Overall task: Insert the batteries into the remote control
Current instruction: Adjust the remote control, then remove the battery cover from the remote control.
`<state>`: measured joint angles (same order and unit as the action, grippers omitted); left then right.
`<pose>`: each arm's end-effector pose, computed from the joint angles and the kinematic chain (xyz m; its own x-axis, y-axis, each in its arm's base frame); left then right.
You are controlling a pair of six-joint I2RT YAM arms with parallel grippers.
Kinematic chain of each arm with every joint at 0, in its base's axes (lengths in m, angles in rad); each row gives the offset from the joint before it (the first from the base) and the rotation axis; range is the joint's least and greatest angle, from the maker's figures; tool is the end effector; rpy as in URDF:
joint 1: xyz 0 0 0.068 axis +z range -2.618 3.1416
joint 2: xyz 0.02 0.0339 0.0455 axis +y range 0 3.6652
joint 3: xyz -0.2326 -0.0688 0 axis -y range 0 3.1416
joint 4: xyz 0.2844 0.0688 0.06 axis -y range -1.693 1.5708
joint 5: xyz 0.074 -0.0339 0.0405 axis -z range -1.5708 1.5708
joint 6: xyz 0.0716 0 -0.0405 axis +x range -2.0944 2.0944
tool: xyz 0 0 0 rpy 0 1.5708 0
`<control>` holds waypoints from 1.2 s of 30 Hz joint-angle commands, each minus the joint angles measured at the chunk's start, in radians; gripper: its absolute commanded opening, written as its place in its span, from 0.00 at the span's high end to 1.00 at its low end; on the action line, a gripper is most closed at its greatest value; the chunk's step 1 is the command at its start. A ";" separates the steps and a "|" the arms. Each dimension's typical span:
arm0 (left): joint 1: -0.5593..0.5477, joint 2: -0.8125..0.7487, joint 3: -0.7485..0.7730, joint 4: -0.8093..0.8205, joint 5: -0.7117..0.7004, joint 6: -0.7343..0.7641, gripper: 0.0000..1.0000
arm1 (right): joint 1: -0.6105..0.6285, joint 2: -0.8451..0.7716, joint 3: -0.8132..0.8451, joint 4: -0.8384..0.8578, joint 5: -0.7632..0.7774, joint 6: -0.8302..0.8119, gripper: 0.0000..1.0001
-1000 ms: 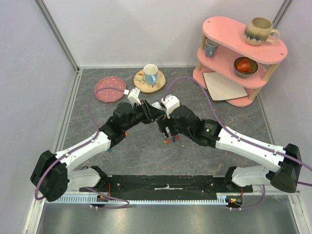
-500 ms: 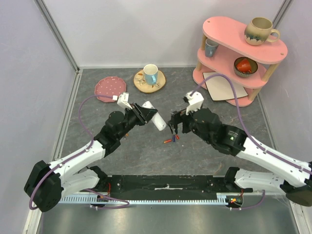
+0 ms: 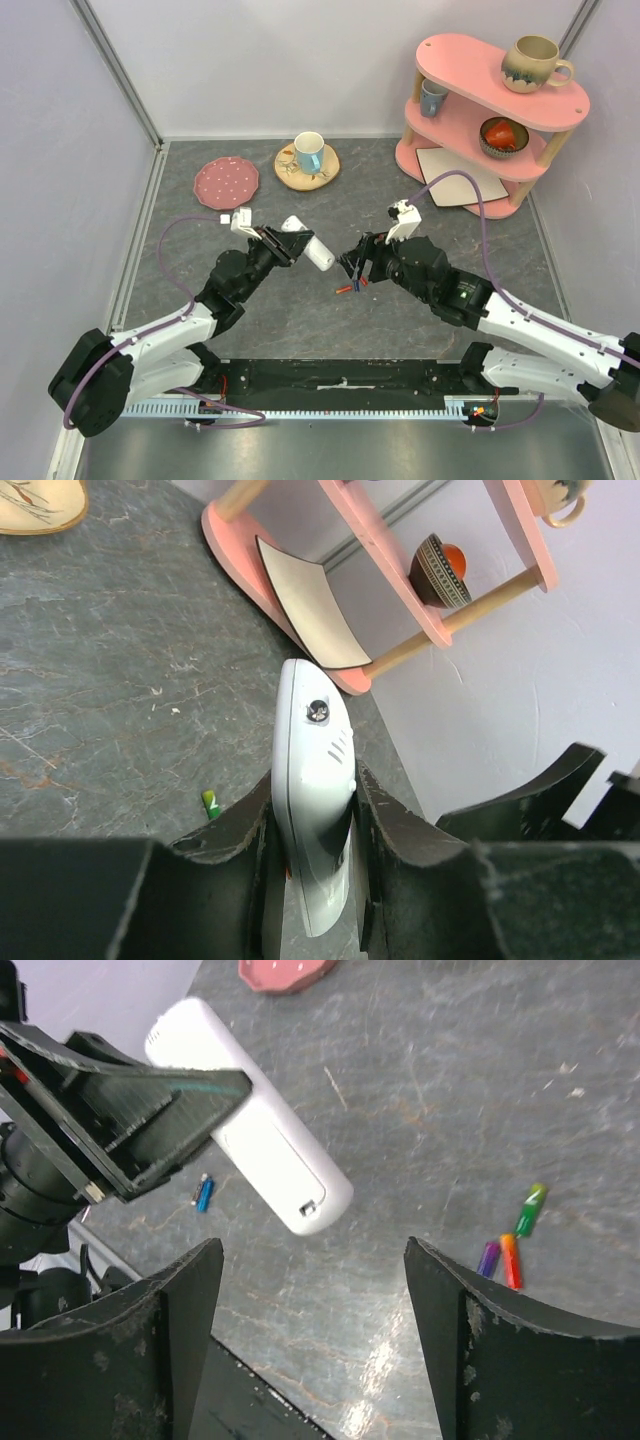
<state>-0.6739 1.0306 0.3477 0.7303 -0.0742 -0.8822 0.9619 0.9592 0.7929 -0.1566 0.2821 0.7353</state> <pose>0.2409 -0.1856 0.1869 -0.4123 -0.6562 -0.6320 0.3873 0.5017 -0.7735 0.1949 0.2447 0.2707 -0.5618 0.3207 -0.7626 -0.3506 0.7426 0.5706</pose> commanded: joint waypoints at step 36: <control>-0.027 -0.116 -0.079 0.127 -0.157 0.126 0.98 | -0.040 0.222 -0.207 0.644 -0.181 0.432 0.60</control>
<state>-0.6937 0.9329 0.2707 0.8024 -0.1883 -0.8028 0.9276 1.1683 0.5446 0.4370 0.0715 1.1416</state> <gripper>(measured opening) 0.338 0.409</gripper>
